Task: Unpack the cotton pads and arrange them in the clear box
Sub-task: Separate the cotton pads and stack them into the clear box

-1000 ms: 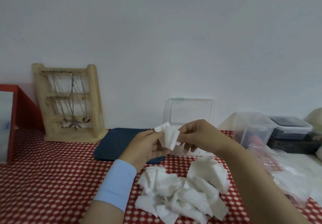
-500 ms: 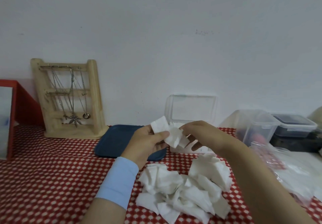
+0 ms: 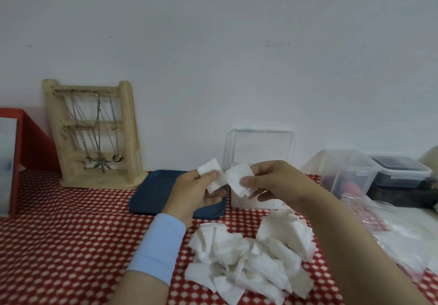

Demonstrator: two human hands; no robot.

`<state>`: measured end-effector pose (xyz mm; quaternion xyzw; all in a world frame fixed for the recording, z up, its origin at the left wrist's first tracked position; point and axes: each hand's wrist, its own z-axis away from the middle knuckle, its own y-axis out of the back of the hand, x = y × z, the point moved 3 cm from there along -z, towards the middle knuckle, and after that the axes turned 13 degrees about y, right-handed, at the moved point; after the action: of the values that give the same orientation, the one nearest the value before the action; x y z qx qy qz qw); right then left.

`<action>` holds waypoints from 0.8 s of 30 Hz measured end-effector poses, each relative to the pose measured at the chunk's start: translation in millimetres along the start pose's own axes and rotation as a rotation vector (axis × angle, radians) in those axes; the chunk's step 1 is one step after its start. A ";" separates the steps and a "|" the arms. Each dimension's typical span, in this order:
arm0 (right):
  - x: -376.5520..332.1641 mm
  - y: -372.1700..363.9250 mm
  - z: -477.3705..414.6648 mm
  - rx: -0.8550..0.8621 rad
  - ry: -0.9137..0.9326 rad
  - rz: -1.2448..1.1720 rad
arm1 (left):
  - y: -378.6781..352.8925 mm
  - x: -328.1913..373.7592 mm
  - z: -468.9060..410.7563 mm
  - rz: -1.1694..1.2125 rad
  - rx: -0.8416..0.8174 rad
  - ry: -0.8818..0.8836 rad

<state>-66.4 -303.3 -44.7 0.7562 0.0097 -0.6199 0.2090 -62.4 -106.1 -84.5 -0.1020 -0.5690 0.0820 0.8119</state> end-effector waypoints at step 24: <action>-11.8 -16.3 -0.3 0.176 0.018 0.159 | -14.4 1.9 17.2 -0.103 -0.170 0.093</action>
<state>-73.3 -285.5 -38.4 0.7757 -0.1027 -0.5930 0.1901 -77.6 -118.3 -73.3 -0.1450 -0.5401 -0.0131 0.8289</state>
